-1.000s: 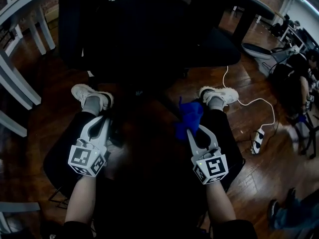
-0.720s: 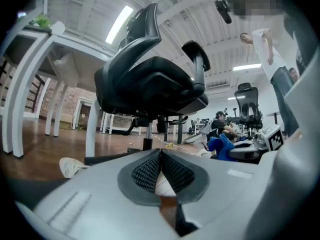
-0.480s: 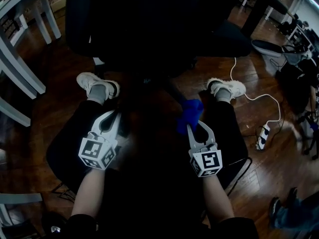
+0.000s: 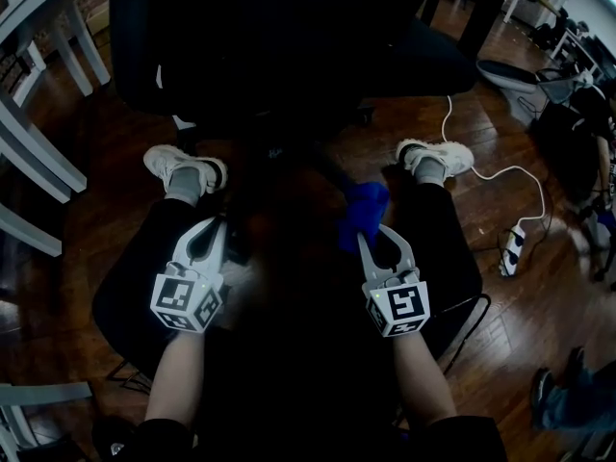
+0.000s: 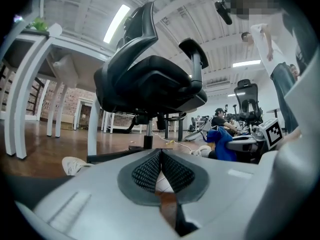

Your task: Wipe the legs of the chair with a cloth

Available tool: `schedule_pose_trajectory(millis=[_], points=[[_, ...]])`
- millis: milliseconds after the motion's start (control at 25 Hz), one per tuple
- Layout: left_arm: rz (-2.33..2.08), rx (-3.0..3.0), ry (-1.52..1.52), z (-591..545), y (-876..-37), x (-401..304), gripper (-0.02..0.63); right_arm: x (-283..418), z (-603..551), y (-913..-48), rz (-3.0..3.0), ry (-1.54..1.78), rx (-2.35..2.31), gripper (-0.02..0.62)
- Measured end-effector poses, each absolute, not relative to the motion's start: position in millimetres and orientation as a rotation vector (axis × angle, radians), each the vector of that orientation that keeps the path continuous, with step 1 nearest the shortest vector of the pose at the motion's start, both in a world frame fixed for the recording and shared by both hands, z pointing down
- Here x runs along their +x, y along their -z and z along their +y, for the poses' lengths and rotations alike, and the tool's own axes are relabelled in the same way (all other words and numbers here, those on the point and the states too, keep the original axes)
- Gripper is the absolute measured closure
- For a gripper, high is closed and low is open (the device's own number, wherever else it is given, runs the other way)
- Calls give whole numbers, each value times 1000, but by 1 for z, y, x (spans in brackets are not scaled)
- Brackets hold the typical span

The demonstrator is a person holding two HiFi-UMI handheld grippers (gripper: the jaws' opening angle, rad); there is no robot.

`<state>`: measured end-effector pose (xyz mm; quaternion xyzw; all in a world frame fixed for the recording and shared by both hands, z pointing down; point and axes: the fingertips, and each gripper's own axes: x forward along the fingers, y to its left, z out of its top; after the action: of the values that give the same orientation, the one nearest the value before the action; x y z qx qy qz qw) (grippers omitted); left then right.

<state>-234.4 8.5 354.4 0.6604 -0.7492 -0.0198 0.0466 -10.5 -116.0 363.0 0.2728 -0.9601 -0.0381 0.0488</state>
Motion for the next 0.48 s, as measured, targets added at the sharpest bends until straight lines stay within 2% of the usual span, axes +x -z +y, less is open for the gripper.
schedule_pose_trajectory(millis=[480], points=[[-2288,1977,65,10,-359,-241,601,-17,-116,-369,-2927,67,800,512]])
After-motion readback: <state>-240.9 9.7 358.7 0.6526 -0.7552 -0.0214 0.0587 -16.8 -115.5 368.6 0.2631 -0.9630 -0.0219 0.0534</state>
